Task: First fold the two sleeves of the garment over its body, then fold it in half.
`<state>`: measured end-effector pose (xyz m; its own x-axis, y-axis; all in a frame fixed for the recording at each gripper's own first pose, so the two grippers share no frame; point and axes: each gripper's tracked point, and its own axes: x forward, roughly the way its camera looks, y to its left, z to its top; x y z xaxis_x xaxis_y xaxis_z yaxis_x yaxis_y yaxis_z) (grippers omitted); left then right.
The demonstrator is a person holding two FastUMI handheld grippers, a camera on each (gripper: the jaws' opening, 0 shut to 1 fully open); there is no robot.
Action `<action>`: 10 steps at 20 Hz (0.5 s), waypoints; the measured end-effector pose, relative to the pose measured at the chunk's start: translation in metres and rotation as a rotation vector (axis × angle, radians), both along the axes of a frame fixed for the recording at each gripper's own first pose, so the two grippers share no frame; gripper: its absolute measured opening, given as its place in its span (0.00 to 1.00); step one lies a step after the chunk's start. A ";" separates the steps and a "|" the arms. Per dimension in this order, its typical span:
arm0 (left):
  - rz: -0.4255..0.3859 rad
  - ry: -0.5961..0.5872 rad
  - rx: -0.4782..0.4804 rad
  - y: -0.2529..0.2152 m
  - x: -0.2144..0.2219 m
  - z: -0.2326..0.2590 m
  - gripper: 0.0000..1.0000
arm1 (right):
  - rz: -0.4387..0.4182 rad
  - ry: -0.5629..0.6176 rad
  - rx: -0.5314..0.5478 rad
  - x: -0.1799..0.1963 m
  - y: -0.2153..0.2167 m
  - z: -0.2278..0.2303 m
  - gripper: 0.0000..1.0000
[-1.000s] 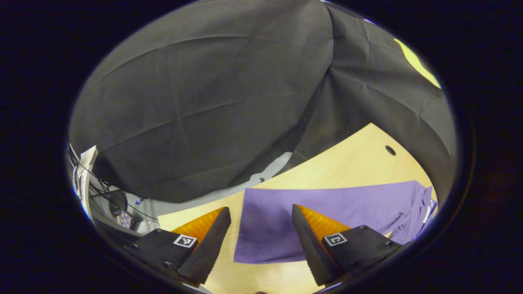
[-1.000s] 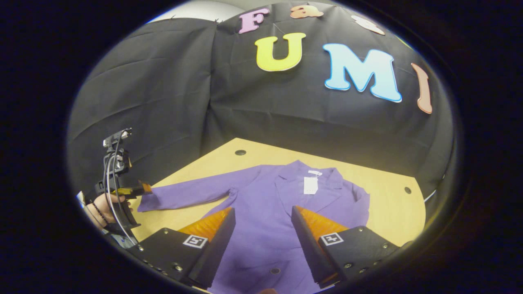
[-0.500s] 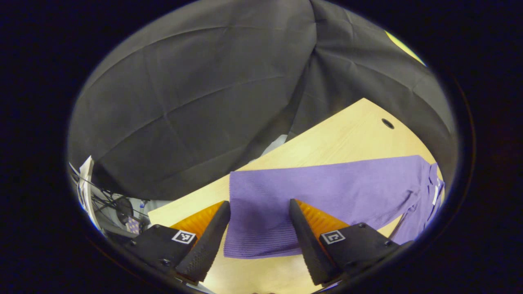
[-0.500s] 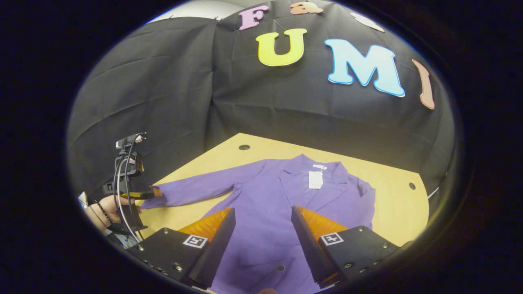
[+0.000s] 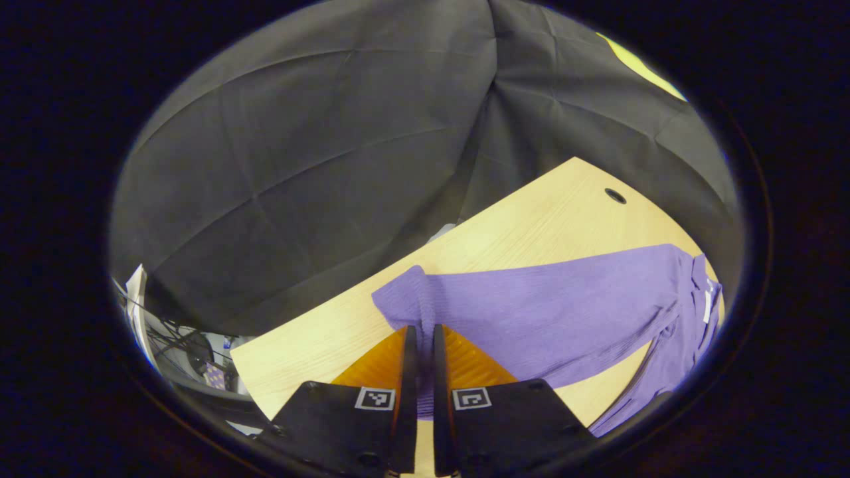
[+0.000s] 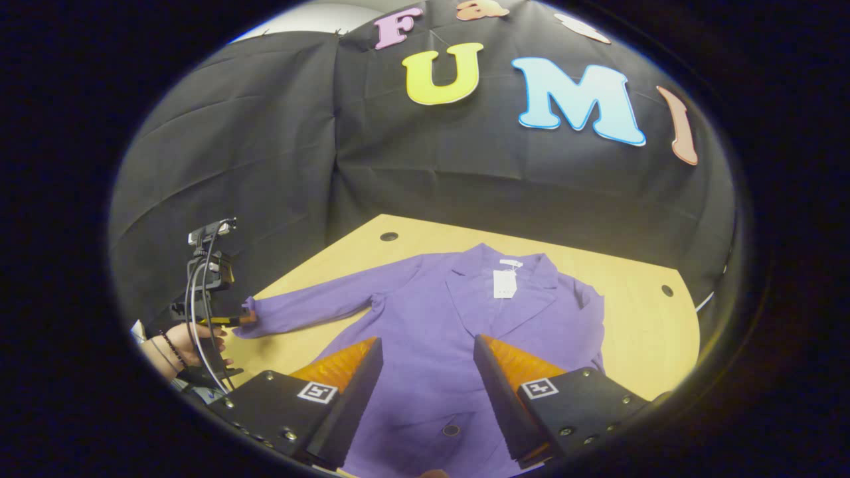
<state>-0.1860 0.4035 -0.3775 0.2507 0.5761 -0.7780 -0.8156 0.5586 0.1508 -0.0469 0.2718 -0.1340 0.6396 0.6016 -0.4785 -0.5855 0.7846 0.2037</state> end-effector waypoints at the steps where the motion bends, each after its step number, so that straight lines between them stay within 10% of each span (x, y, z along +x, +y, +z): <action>1: -0.008 0.006 0.000 -0.001 -0.001 0.001 0.17 | -0.006 0.003 0.001 0.000 -0.002 0.000 0.84; 10: 0.056 -0.146 -0.060 -0.011 0.017 0.014 0.07 | -0.051 -0.004 0.001 0.009 -0.019 0.000 0.84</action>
<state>-0.1695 0.3922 -0.3638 0.3325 0.5458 -0.7691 -0.8564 0.5162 -0.0039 -0.0382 0.2529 -0.1344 0.6714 0.5682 -0.4758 -0.5452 0.8136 0.2021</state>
